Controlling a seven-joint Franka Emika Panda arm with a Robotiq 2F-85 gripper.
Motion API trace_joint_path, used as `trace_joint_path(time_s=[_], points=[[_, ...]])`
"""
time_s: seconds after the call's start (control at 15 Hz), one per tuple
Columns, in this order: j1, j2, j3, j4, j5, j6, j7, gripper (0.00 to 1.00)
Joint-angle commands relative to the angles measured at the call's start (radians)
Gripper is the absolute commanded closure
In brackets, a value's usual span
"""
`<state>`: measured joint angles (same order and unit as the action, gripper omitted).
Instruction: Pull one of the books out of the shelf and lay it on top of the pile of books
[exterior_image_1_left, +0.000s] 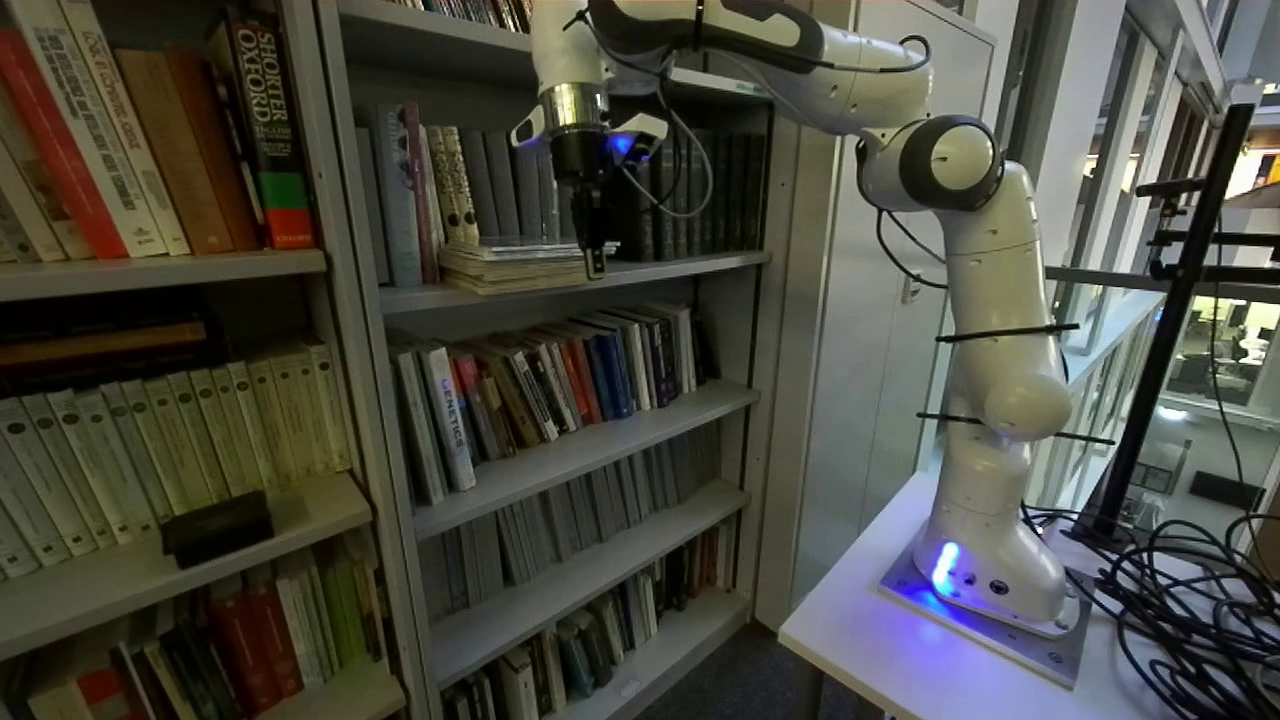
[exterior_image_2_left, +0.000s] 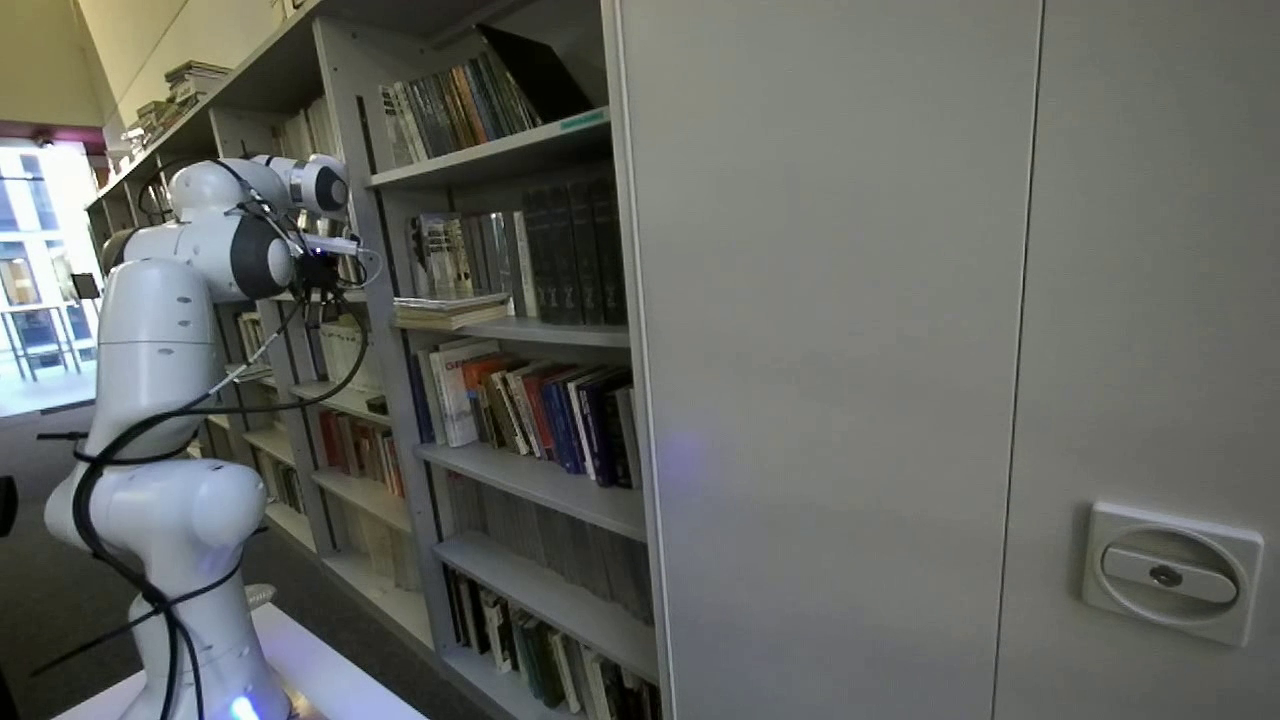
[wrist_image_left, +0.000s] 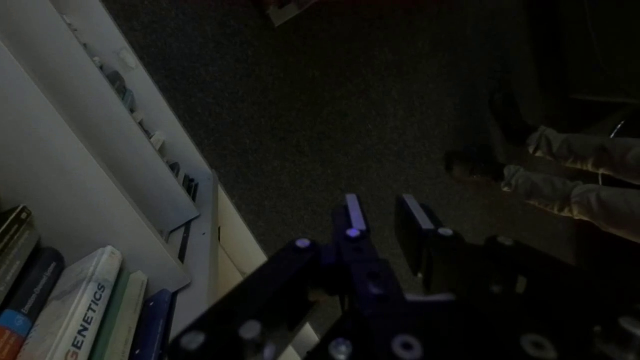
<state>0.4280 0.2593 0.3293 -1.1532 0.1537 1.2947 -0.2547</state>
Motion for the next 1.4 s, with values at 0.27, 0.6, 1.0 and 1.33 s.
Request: trace_joint_path(time_s=[0.27,0.6,1.0,1.33], points=[[-0.052,-0.05,-0.037,-0.06,0.02,0.063,-0.006,0.26],[-0.19,-0.187,-0.154,-0.247,0.104,0.168,0.018,0.0],[-0.277,-0.329,-0.223,-0.494,0.159,0.134,0.051,0.0],[-0.272,-0.315,-0.217,-0.508,0.145,0.12,0.028,0.0]])
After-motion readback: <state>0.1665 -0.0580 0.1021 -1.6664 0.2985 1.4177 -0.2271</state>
